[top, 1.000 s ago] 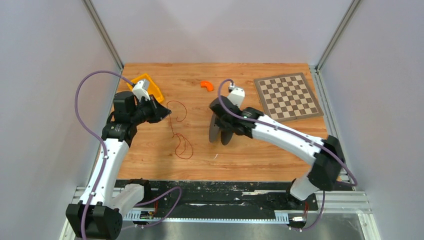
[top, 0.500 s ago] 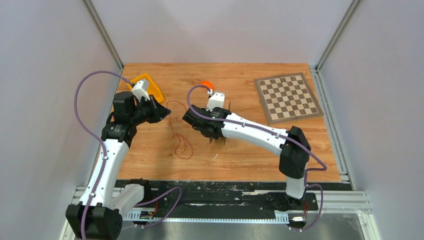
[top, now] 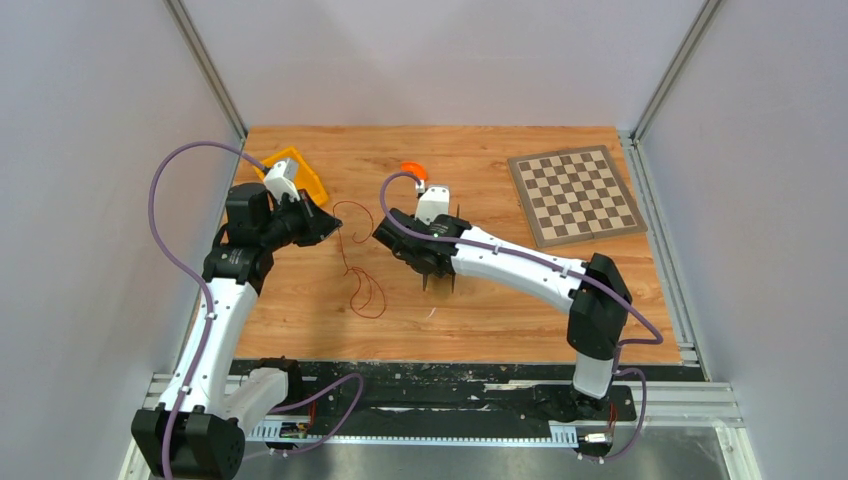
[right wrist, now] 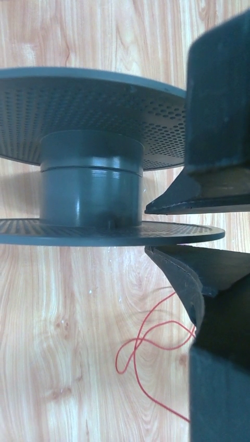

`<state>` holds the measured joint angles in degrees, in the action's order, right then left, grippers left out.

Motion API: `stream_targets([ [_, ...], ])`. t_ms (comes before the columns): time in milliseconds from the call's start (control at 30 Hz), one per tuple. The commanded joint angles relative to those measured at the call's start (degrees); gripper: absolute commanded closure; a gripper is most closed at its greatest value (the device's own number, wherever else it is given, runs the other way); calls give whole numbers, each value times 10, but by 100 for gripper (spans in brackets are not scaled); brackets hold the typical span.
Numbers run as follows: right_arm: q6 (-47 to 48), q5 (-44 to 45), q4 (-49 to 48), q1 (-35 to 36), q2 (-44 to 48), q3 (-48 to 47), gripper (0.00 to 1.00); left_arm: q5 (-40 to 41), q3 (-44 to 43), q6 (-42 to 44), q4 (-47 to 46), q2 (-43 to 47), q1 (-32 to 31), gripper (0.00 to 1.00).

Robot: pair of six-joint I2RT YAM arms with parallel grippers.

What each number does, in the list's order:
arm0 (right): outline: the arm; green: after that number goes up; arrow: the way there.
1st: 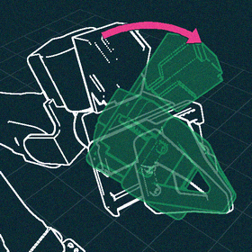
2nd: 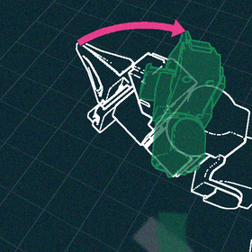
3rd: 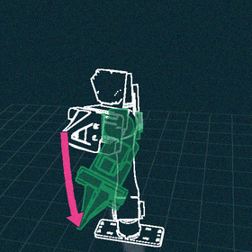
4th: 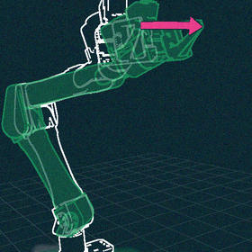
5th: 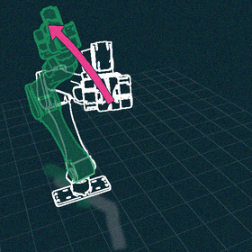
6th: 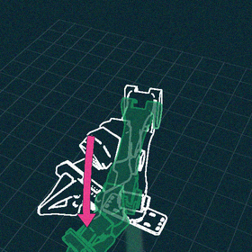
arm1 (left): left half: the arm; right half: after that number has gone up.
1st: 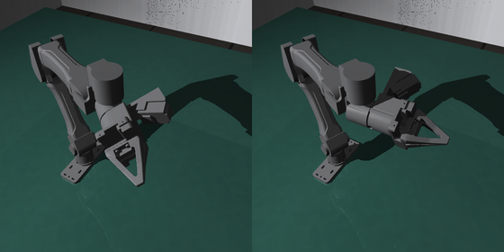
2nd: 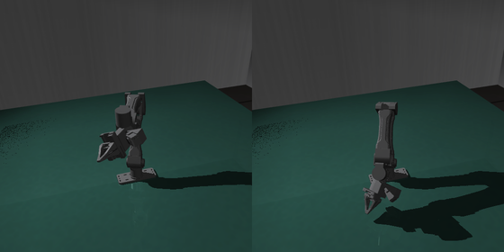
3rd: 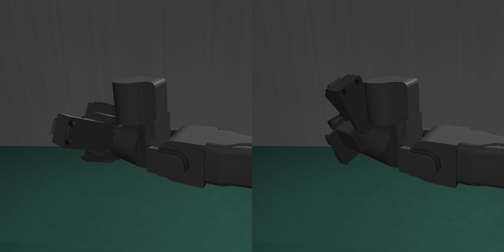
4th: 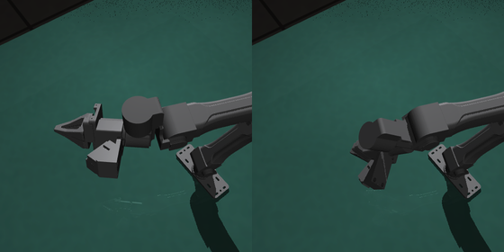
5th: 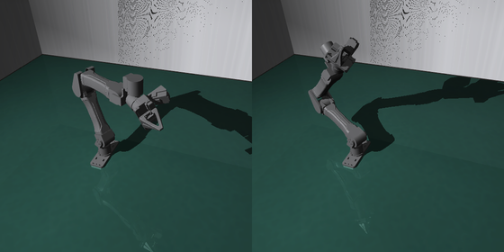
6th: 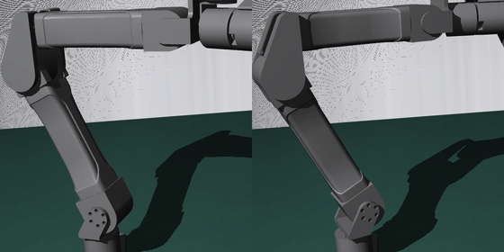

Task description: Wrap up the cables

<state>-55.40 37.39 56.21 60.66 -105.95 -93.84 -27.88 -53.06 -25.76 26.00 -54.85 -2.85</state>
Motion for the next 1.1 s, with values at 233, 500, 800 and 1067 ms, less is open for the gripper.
stream_targets([
  [233,22,-6,-49,-1,52,10,76,5,-5,6,-5,11,4,100],
  [500,-6,12,-49,-1,52,16,87,7,-4,6,-6,12,4,100],
  [800,-55,37,-42,-1,58,26,91,5,-4,5,-6,14,4,100],
  [1067,-59,32,-36,-4,59,18,77,5,-3,5,-6,14,4,100],
])
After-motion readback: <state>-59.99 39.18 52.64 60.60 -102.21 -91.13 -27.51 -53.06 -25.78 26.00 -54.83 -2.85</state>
